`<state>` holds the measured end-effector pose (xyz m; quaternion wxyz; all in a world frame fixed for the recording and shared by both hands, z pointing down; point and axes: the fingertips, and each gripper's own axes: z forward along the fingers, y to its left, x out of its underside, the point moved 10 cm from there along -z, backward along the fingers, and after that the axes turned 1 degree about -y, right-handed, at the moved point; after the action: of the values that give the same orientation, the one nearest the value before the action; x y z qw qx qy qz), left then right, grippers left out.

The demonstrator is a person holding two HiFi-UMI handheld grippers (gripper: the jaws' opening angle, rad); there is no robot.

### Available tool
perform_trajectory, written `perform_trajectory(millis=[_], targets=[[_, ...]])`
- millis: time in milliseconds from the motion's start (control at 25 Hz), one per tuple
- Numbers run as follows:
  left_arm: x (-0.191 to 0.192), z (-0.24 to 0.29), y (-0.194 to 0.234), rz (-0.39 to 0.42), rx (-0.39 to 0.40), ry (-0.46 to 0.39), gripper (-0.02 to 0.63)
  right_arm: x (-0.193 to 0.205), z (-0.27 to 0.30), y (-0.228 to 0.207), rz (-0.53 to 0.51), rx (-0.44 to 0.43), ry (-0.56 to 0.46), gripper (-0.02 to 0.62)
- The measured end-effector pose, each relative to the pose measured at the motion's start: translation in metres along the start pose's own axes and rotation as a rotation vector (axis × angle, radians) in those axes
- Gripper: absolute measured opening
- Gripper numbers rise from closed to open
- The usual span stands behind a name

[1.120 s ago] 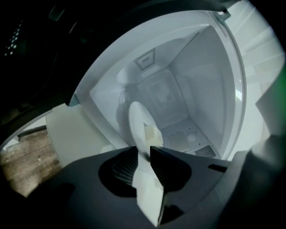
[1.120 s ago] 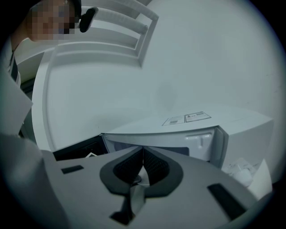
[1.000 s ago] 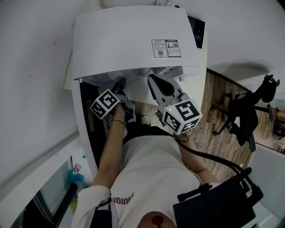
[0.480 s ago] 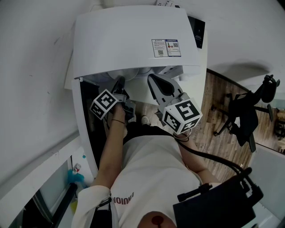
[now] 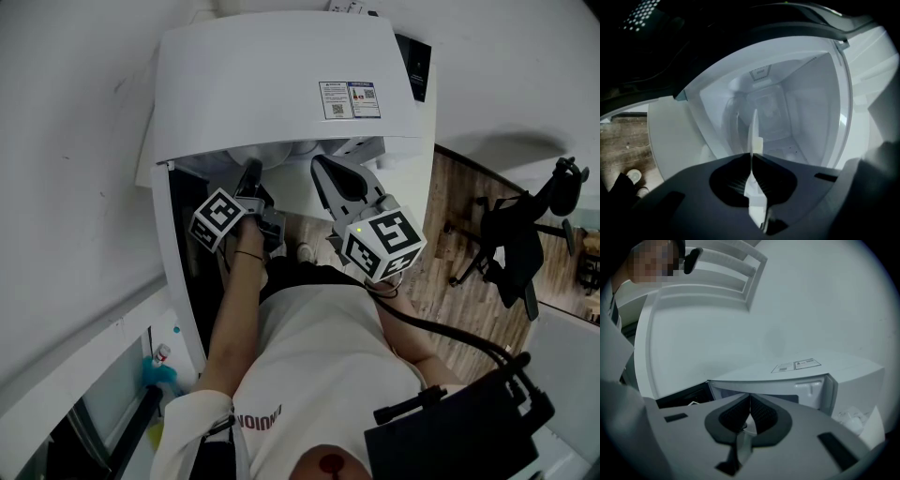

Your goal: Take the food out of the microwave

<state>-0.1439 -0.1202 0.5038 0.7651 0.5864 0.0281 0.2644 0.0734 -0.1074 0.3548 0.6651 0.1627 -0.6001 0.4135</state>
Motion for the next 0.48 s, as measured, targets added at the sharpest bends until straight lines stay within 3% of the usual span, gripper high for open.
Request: perform_trajectory(millis=[480], targets=[[0.0021,-0.0037,0.0007,-0.022,0.016,-0.011,0.025,-0.0005,-0.0004,0.0004,-0.001,0.000,-0.001,0.021]])
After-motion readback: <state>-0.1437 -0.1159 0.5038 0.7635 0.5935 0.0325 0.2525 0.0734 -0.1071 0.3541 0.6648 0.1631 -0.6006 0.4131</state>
